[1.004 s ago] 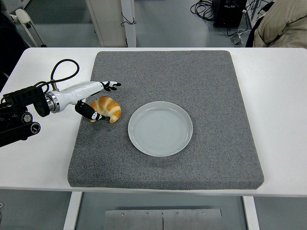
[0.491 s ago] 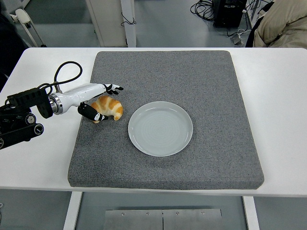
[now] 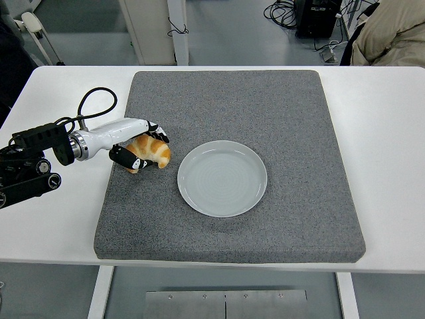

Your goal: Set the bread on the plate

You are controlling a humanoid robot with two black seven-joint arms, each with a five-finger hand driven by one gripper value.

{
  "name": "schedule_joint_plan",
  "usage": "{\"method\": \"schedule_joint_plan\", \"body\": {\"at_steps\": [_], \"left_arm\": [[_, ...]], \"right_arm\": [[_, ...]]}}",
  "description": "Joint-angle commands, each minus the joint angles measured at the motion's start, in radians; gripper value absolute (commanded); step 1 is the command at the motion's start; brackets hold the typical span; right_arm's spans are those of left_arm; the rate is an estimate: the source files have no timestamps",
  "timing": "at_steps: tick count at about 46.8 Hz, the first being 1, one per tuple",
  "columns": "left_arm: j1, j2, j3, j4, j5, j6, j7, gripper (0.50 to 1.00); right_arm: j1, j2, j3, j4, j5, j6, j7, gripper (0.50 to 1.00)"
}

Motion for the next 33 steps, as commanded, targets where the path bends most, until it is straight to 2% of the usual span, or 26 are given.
{"method": "schedule_joint_plan", "body": {"at_steps": [1, 21, 33], "left_arm": [[-0.007, 0.002, -0.004, 0.0, -0.008, 0.0, 0.0, 0.605], [-0.131, 0.053, -0.018, -0.002, -0.01, -0.017, -0.029, 0.601], [-0.218, 0.088, -0.042, -0.002, -0.011, -0.082, -0.031, 0.601]], "right_arm": [[0.0, 0.0, 0.001, 0.0, 0.0, 0.0, 0.0, 1.0], [0.001, 0.0, 0.0, 0.0, 0.0, 0.0, 0.0, 1.0], [0.0, 0.0, 0.0, 0.0, 0.0, 0.0, 0.0, 1.0]]}}
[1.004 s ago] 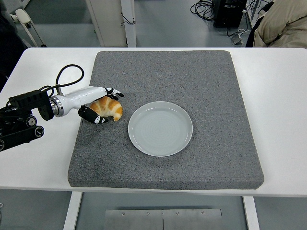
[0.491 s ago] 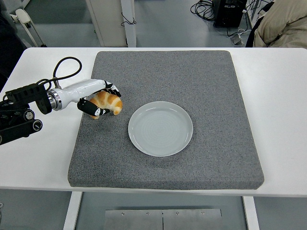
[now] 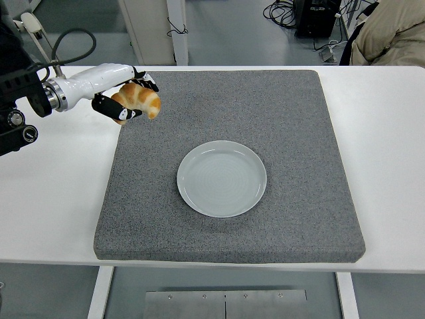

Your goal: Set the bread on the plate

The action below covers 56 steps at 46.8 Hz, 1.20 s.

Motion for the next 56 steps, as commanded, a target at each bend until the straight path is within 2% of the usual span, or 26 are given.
{"method": "schedule_joint_plan", "body": {"at_steps": [1, 12, 26, 56], "left_arm": [[-0.023, 0.003, -0.015, 0.0, 0.0, -0.016, 0.0, 0.601], [-0.089, -0.002, -0.024, 0.0, 0.0, -0.053, 0.0, 0.602], [-0.147, -0.019, -0.03, -0.017, 0.003, -0.066, 0.003, 0.605], [-0.147, -0.201, -0.065, -0.077, 0.013, -0.062, 0.012, 0.607]], "right_arm": [[-0.001, 0.0, 0.001, 0.0, 0.0, 0.0, 0.0, 1.0], [-0.001, 0.0, 0.0, 0.0, 0.0, 0.0, 0.0, 1.0], [-0.001, 0.0, 0.0, 0.0, 0.0, 0.0, 0.0, 1.0], [0.0, 0.0, 0.001, 0.0, 0.0, 0.0, 0.0, 1.0]]}}
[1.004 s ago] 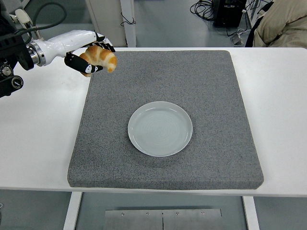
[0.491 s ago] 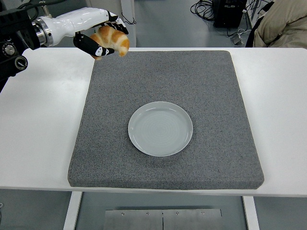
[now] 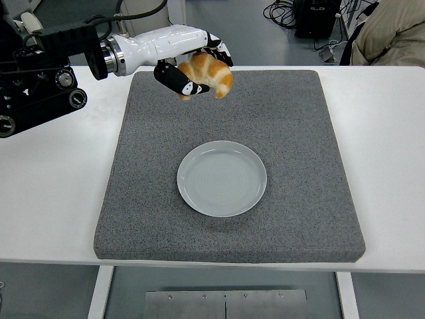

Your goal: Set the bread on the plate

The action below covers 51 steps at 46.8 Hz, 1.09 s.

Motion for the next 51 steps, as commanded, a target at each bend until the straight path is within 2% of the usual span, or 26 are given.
{"method": "schedule_joint_plan", "body": {"at_steps": [1, 16, 25, 33, 51], "left_arm": [[0.002, -0.015, 0.0, -0.002, 0.003, 0.0, 0.0, 0.605], [0.003, -0.037, 0.0, -0.049, 0.015, 0.0, -0.009, 0.607], [0.041, -0.056, 0.002, -0.049, 0.037, 0.008, -0.012, 0.607], [0.084, -0.058, 0.006, -0.049, 0.107, 0.052, -0.013, 0.605], [0.195, -0.081, 0.012, -0.048, 0.198, 0.109, -0.013, 0.605]], "right_arm": [[-0.001, 0.0, 0.0, 0.0, 0.0, 0.0, 0.0, 1.0], [-0.001, 0.0, 0.0, 0.0, 0.0, 0.0, 0.0, 1.0], [-0.001, 0.0, 0.0, 0.0, 0.0, 0.0, 0.0, 1.0], [-0.001, 0.0, 0.0, 0.0, 0.0, 0.0, 0.0, 1.0], [-0.001, 0.0, 0.0, 0.0, 0.0, 0.0, 0.0, 1.0]]}}
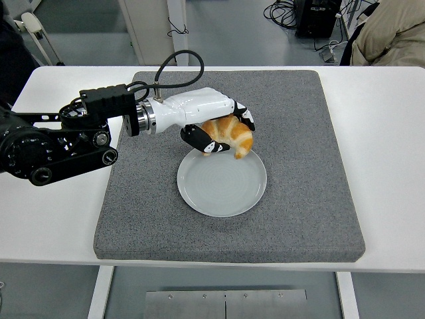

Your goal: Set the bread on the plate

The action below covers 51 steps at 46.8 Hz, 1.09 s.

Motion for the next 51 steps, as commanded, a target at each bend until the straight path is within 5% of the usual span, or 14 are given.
{"method": "schedule_joint_plan", "body": {"at_steps": [1, 51], "left_arm": [[0.016, -0.003, 0.0, 0.001, 0.024, 0.015, 0.0, 0.605], [0.154, -0.093, 0.035, 0.119, 0.027, 0.061, 0.0, 0.607]], "right_arm": [[0.001, 0.0, -0.001, 0.0, 0.0, 0.0, 0.0, 1.0], [0.0, 0.0, -0.001, 0.0, -0.001, 0.0, 0.0, 1.0]]}}
